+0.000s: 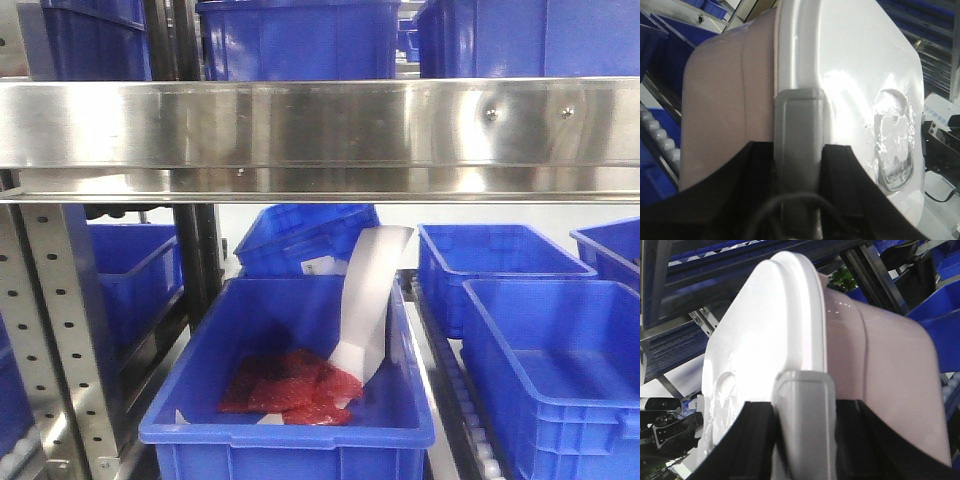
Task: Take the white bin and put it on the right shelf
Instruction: 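Lift the pink bin with both grippers onto the upper roller shelf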
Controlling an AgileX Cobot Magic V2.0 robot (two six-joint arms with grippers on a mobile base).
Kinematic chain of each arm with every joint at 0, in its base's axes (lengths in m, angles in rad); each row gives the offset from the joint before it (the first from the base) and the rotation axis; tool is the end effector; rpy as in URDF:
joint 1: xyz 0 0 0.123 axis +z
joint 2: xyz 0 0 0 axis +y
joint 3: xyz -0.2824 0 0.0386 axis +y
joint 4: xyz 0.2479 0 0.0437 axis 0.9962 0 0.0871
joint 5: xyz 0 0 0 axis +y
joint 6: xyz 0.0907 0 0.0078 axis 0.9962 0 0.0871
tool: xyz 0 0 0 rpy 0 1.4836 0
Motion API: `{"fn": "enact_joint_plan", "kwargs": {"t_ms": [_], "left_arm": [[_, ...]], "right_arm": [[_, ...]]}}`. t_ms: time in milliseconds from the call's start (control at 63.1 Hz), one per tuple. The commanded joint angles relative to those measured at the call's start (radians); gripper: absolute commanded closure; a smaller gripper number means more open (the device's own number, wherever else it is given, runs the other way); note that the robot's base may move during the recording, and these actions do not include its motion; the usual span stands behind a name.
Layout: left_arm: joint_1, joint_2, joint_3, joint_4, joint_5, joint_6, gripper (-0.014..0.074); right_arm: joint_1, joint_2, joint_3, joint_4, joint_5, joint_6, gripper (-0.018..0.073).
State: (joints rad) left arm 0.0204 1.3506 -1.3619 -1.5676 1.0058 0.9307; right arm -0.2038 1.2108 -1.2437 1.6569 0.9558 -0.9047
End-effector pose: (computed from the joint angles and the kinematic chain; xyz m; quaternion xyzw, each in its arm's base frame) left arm 0.2733 -0.0714 0.4580 0.1478 0.6732 -0.5050 0.5195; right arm 0.2444 0.0252 0.4654 -0.0471 0.6545 0.4796 0.5826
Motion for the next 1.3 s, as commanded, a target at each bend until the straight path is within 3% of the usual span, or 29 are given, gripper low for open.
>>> {"fn": "enact_joint_plan", "kwargs": {"t_ms": [0, 428, 824, 1284], "left_arm": [[-0.053, -0.04, -0.035, -0.081, 0.295, 0.039, 0.0722], [-0.053, -0.04, -0.035, -0.081, 0.284, 0.039, 0.0722], [-0.053, 0.033, -0.141, -0.046, 0.077, 0.039, 0.0722], [-0.053, 0.259, -0.217, -0.011, -0.048, 0.047, 0.0722]], "right_arm": [[0.047, -0.034, -0.037, 0.071, 0.258, -0.015, 0.0502], [0.047, -0.034, -0.037, 0.071, 0.255, -0.015, 0.0502], [0.05, 0.051, -0.082, 0.102, 0.158, 0.094, 0.0502], [0.202, 0.404, -0.291, 0.124, 0.111, 0.093, 0.0502]]}}
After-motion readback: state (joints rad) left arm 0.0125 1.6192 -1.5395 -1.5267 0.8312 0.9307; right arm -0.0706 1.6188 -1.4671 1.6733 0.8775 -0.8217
